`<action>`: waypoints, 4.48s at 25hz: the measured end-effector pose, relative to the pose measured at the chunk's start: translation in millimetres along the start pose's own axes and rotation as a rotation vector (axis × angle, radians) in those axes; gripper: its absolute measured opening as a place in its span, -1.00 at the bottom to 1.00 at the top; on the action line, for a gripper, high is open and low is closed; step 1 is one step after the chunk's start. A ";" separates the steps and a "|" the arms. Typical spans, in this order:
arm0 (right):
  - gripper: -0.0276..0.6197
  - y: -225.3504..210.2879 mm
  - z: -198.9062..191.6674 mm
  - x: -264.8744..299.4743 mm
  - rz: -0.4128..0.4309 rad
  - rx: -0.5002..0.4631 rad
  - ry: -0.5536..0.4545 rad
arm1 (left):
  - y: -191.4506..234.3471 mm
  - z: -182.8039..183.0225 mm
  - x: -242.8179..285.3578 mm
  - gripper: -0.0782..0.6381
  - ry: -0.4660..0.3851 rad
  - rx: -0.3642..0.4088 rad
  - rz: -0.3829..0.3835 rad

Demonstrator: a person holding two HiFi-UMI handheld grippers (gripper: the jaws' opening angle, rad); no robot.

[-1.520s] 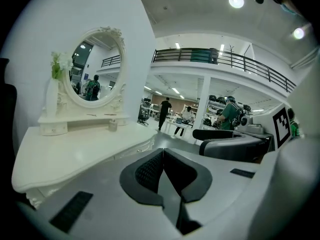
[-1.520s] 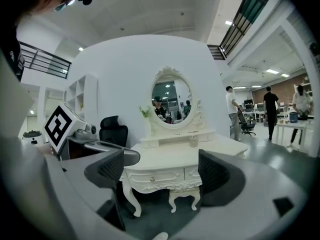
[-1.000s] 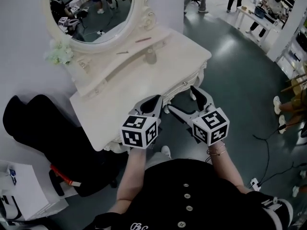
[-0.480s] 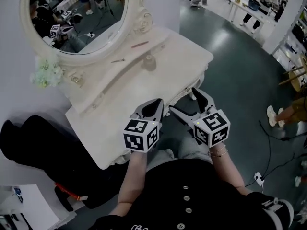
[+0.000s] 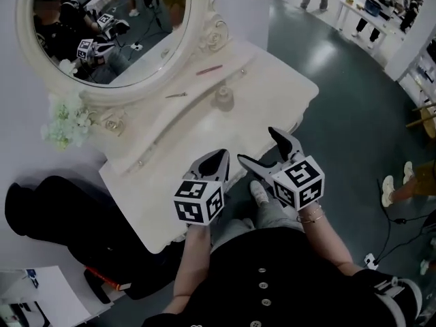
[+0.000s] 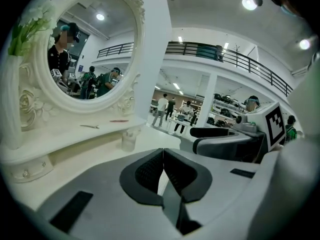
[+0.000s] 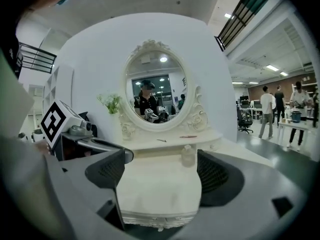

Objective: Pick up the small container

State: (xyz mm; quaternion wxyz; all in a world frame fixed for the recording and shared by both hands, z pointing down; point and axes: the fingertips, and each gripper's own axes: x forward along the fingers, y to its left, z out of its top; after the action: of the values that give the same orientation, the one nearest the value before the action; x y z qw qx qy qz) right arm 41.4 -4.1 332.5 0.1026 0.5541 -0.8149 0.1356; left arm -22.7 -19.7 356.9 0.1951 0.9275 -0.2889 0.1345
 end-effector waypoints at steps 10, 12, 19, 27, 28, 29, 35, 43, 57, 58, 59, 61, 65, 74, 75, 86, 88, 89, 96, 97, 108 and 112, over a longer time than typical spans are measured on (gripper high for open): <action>0.43 -60.2 45.2 54.4 0.054 -0.022 -0.033 | 33.2 60.0 65.0 -0.75 -0.021 0.029 0.048; 0.39 -81.9 55.1 61.8 0.034 -0.016 -0.049 | 36.1 71.9 79.8 -0.75 -0.025 0.033 0.057; 0.31 -130.1 84.4 85.5 0.068 -0.039 -0.098 | 49.3 107.2 124.4 -0.75 -0.071 0.031 0.118; 0.32 -158.4 93.5 105.0 0.141 -0.054 -0.097 | 53.0 121.1 153.8 -0.75 -0.082 0.031 0.167; 0.32 -159.1 90.9 107.0 0.149 -0.051 -0.089 | 54.1 118.5 155.6 -0.75 -0.076 0.024 0.172; 0.33 -159.6 87.7 108.7 0.158 -0.051 -0.079 | 55.6 115.8 157.4 -0.75 -0.070 0.016 0.177; 0.40 -161.5 73.2 114.3 0.181 -0.059 -0.023 | 60.0 105.9 162.7 -0.75 -0.059 -0.022 0.192; 0.40 -144.7 67.7 128.2 0.208 -0.062 0.007 | 74.2 96.2 152.9 -0.75 -0.052 -0.057 0.201; 0.41 -145.5 67.6 136.9 0.153 -0.054 0.052 | 82.4 106.4 165.5 -0.75 -0.038 -0.060 0.110; 0.41 -146.5 66.8 138.1 0.150 -0.054 0.056 | 83.8 106.2 165.5 -0.75 -0.039 -0.062 0.110; 0.41 -147.0 65.7 139.5 0.147 -0.051 0.060 | 85.7 105.7 165.0 -0.75 -0.040 -0.064 0.111; 0.41 -146.5 62.5 142.1 0.146 -0.039 0.065 | 88.9 103.1 162.8 -0.75 -0.045 -0.071 0.109; 0.41 -144.4 55.9 147.7 0.153 -0.003 0.073 | 93.2 97.4 159.7 -0.75 -0.050 -0.093 0.099; 0.42 -135.6 33.8 159.9 0.174 0.001 0.141 | 106.2 74.3 153.8 -0.75 -0.030 -0.148 0.123; 0.42 -134.8 31.1 160.9 0.177 0.000 0.149 | 107.8 71.1 153.5 -0.75 -0.026 -0.154 0.127; 0.45 -123.5 -16.6 187.5 0.210 -0.005 0.268 | 128.8 17.8 147.7 -0.75 0.044 -0.246 0.171; 0.45 -121.8 -23.0 194.5 0.219 -0.008 0.280 | 132.1 10.2 147.7 -0.75 0.051 -0.254 0.174; 0.45 -120.8 -26.3 198.0 0.223 -0.009 0.287 | 134.1 6.3 147.9 -0.75 0.057 -0.255 0.175; 0.45 -119.2 -56.7 213.5 0.242 -0.009 0.364 | 145.3 -14.2 149.6 -0.75 0.099 -0.250 0.181; 0.45 -119.6 -60.7 216.1 0.243 -0.013 0.373 | 147.4 -16.2 150.3 -0.75 0.102 -0.247 0.180; 0.32 -123.3 -86.0 240.9 0.263 -0.046 0.417 | 157.3 -41.8 160.5 -0.75 0.136 -0.272 0.199; 0.32 -125.1 -86.3 253.5 0.265 -0.084 0.419 | 164.3 -42.9 165.9 -0.75 0.126 -0.296 0.213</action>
State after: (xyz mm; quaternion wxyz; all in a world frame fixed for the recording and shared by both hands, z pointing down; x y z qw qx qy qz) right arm 66.9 -240.8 507.6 0.2735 0.3975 -0.8464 0.2255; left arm 6.9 -205.4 501.8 0.3319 0.8427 -0.3892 0.1682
